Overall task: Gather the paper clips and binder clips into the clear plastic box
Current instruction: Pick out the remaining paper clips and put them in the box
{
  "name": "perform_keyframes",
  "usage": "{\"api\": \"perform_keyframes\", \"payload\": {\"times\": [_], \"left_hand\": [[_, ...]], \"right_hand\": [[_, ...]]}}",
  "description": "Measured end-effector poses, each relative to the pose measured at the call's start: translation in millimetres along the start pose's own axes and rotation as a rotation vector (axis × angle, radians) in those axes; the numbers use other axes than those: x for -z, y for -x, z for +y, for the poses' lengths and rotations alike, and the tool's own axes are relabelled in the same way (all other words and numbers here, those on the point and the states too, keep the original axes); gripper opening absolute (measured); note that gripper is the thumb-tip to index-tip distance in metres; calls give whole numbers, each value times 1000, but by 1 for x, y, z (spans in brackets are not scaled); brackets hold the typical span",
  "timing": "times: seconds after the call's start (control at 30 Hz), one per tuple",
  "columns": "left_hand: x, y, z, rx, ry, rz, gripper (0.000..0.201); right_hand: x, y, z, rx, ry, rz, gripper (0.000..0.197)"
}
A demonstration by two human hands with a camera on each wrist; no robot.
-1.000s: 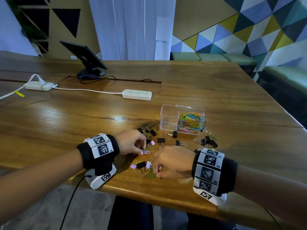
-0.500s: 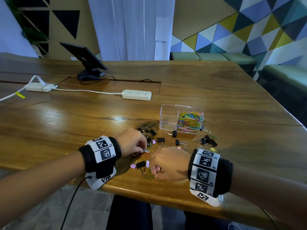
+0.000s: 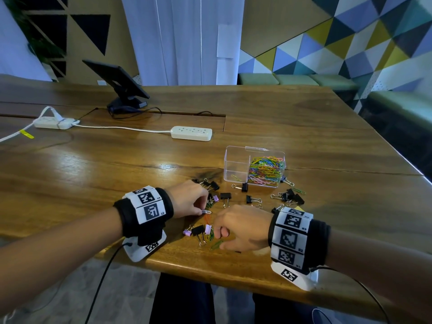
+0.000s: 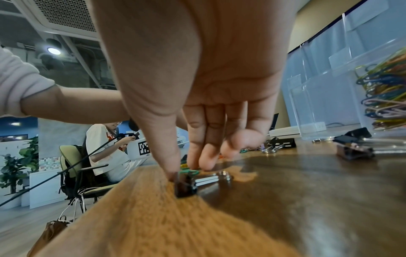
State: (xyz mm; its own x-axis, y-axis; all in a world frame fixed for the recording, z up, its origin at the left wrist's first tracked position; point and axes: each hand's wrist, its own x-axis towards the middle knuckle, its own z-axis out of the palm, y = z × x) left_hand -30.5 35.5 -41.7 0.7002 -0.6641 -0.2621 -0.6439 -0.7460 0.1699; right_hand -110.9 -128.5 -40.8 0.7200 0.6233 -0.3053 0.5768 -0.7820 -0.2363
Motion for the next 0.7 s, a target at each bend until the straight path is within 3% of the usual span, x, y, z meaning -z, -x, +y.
{"api": "perform_keyframes", "payload": {"times": [0.17, 0.5, 0.7], "left_hand": [[3, 6, -4, 24, 53, 9, 20], [-6, 22, -6, 157, 131, 22, 21], [-6, 20, -3, 163, 99, 27, 24]], "right_hand": [[1, -3, 1, 0, -41, -29, 20], [-1, -12, 8, 4, -76, -77, 10], [5, -19, 13, -46, -151, 7, 31]]}}
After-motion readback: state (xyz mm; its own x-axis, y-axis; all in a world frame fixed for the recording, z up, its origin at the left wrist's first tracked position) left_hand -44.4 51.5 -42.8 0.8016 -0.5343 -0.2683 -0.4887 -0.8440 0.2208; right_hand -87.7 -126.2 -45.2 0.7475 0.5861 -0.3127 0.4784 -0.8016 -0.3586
